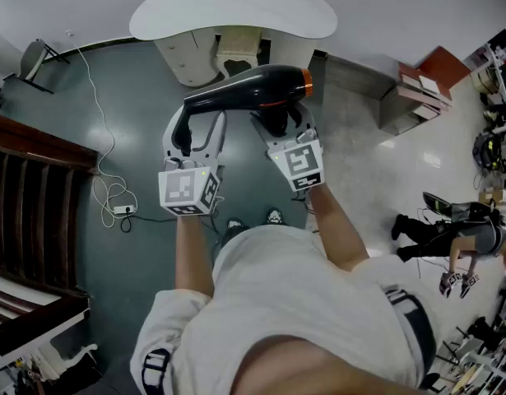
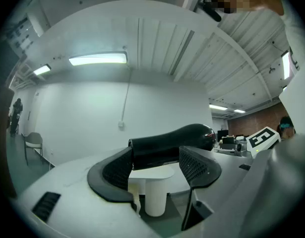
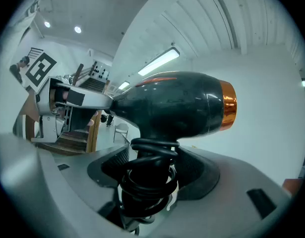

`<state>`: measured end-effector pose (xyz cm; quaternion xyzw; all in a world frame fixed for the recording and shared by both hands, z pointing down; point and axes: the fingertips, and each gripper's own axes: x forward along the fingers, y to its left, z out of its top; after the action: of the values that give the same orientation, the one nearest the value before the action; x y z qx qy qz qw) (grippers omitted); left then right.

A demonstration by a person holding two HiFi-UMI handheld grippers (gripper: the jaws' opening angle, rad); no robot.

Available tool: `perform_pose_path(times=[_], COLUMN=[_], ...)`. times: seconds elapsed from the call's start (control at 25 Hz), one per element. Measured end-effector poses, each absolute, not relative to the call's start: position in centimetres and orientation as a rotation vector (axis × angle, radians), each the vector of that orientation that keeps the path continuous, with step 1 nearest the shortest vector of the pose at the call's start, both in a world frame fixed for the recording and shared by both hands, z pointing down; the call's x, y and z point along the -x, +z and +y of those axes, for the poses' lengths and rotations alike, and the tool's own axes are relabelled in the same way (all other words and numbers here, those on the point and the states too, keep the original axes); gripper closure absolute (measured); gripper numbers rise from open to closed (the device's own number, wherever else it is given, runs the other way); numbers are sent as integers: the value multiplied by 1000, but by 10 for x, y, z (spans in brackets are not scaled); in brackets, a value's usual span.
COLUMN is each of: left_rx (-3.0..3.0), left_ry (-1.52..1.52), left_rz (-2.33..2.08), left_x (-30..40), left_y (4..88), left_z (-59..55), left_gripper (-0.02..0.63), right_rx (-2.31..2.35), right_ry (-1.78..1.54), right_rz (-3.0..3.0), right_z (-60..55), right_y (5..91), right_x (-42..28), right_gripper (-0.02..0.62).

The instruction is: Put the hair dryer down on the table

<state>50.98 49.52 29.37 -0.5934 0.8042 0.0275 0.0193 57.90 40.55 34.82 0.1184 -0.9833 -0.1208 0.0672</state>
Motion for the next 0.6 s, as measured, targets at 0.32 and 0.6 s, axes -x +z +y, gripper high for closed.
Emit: perform_pose_path(times=[0.32,0.6], left_rx=[1813,1768], left_ry=[77,81], left_rz=[2528,2593], left_x=[-521,-540], left_y=[299,316], left_z=[491,487], left_gripper=[299,299], right_rx=[-332,-273], right_ry=[-376,-368], right_rz=[-2964,-2953], right_z=[399,392], right_y=[353,370], right_x=[-588,-604], right_gripper=[313,314])
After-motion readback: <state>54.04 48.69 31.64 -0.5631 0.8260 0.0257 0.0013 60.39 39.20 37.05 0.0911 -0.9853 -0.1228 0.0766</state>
